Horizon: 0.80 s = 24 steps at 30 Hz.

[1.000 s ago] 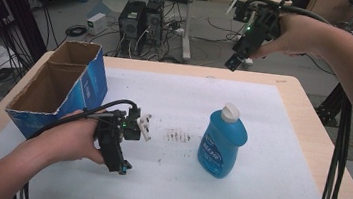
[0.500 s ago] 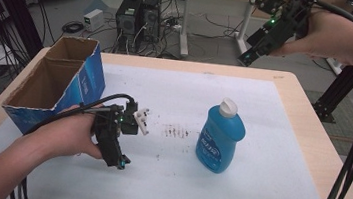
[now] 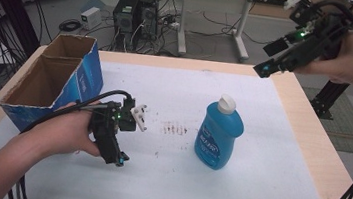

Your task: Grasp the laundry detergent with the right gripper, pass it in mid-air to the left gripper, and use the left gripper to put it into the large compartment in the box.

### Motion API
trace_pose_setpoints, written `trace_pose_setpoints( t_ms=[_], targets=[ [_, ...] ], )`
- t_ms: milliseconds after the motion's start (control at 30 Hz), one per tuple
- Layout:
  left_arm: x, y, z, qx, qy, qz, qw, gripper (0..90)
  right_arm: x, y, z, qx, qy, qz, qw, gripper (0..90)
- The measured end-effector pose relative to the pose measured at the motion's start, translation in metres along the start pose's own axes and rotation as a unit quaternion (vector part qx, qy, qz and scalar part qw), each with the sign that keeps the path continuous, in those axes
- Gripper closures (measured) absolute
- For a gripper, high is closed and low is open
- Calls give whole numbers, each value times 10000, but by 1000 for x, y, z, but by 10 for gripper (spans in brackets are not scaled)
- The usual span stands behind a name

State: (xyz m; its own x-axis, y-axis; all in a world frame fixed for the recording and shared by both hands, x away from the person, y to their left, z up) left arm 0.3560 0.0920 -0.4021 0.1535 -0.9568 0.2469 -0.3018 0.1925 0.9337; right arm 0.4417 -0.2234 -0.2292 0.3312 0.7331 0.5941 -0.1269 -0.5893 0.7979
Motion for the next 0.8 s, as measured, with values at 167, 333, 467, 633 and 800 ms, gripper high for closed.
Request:
trace_pose_setpoints(
  t_ms=[167, 333, 467, 633, 800],
  targets=[
    [1, 1, -1, 29, 29, 13, 10000, 206, -20, 0, -16, -82, -124, 331, 9993, 198],
    [0, 1, -1, 21, 39, 15, 10000, 206, -38, -9, -30, -147, -253, 450, 9986, 198],
    [-2, 2, -1, 42, 85, 21, 10000, 206, -48, -17, -43, -138, -345, 632, 9973, 198],
    [-3, 4, -1, 26, 60, 3, 10000, 206, -59, -34, -59, -208, -395, 615, 9971, 198],
    [-3, 5, -2, 37, 65, 0, 10000, 206, -69, -50, -69, -212, -489, 675, 9963, 198]
  ],
)
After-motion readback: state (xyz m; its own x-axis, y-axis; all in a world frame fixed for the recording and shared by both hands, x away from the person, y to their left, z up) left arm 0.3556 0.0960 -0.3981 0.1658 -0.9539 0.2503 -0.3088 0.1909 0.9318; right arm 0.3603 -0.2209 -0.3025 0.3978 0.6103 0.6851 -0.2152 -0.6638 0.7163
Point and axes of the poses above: each handheld gripper's, and its own axes: y roughly backward along the jaws, x roughly out of its top, z roughly to its right, the point moved 4 cm from there along -y, roughly forward along the jaws, and after that the axes turned 9 degrees about x, right-handed, at the moved point
